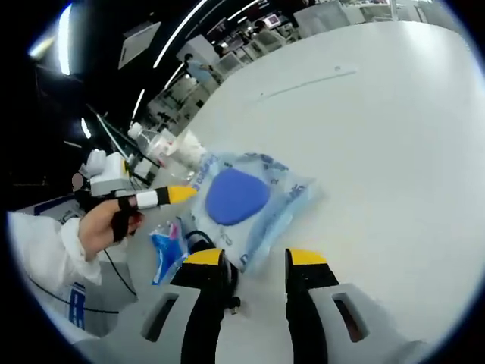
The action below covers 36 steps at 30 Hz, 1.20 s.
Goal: Arrange the tabletop items into an orderly group along one side of the table until the central work area is clear of visible clutter.
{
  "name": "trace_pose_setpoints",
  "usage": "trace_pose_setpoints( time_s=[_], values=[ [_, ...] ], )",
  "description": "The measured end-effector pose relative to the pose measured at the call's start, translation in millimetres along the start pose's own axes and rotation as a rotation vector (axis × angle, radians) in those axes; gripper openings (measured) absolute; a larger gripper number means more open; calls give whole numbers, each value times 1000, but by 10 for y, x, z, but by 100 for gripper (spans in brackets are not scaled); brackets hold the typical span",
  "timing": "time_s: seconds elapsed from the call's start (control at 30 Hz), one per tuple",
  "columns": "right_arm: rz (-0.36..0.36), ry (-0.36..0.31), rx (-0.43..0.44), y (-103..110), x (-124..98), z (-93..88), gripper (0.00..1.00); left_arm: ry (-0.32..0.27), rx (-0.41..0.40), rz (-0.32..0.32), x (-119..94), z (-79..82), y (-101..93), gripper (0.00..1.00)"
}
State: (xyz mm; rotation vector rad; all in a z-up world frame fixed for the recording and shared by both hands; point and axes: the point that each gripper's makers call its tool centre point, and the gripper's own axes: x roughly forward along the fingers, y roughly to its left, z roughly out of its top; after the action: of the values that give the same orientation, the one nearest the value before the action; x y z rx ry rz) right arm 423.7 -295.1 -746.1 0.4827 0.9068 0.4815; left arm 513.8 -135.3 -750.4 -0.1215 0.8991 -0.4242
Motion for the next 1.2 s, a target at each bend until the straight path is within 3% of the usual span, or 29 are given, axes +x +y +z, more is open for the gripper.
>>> trace_pose_setpoints(
  time_s=[0.2,0.47,0.57,0.67,0.9,0.93,1.13,1.2],
  values=[
    [10,7,-20,-31,15,13,10,-2,29,13,70,-3,-20,16],
    [21,4,15,-28,32,44,1,2,57,11,76,3,18,2],
    [24,-19,12,-15,1,101,0,-18,105,5,35,60,-15,0],
    [15,-61,-2,-31,-62,202,0,-36,154,-2,22,102,-77,0],
    [-13,-130,16,-119,-223,395,0,-99,133,-34,-16,300,-247,0],
    [-17,-164,18,-128,-260,473,0,-113,134,-38,-33,346,-282,0],
    [19,-338,194,-165,-499,905,0,-183,136,-64,-153,591,-455,0],
    [15,-342,162,-144,-550,972,0,-203,151,-67,-193,664,-516,0]
  ],
)
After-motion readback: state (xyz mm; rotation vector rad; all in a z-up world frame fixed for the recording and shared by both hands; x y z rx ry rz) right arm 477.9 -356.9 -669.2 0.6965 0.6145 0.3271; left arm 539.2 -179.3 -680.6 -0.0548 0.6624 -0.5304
